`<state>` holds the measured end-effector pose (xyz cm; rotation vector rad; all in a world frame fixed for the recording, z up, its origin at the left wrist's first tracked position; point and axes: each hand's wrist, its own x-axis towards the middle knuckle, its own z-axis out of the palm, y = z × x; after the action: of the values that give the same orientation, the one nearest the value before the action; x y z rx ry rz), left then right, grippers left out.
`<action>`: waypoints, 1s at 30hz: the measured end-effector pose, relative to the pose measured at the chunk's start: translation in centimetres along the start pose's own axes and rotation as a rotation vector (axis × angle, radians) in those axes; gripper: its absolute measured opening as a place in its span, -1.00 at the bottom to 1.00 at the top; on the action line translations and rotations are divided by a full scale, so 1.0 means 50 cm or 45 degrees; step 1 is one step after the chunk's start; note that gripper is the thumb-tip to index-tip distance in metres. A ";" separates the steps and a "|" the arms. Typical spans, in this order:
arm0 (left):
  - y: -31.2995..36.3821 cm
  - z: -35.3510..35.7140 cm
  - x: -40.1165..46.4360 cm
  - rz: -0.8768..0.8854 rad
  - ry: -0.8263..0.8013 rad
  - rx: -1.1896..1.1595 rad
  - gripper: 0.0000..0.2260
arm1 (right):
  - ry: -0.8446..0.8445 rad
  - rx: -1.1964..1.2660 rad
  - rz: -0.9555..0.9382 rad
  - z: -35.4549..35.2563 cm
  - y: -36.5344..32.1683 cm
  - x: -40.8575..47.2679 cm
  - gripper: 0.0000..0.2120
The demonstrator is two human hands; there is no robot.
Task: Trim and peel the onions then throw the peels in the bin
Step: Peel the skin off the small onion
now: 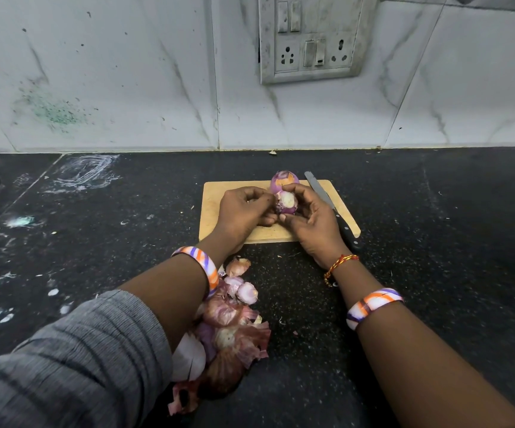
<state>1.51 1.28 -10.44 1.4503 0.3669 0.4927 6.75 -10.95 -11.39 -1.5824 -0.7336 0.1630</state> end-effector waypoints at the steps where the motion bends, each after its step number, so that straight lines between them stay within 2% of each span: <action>1: -0.001 -0.001 0.000 0.016 -0.018 0.018 -0.92 | -0.006 -0.006 -0.004 0.000 -0.001 -0.001 -0.56; 18: -0.011 -0.001 -0.003 0.096 0.073 0.231 -0.83 | -0.037 -0.036 -0.022 -0.001 -0.001 -0.004 -0.56; 24: -0.001 -0.001 0.000 -0.002 0.079 0.065 -0.80 | -0.017 -0.004 -0.014 0.000 0.000 -0.002 -0.56; 30: 0.001 -0.002 -0.003 0.026 0.004 0.046 -0.89 | -0.030 -0.041 -0.036 0.001 0.003 0.000 -0.56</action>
<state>1.33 1.26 -10.43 1.4892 0.3658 0.5072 6.78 -10.89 -11.52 -1.6026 -0.7795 0.1498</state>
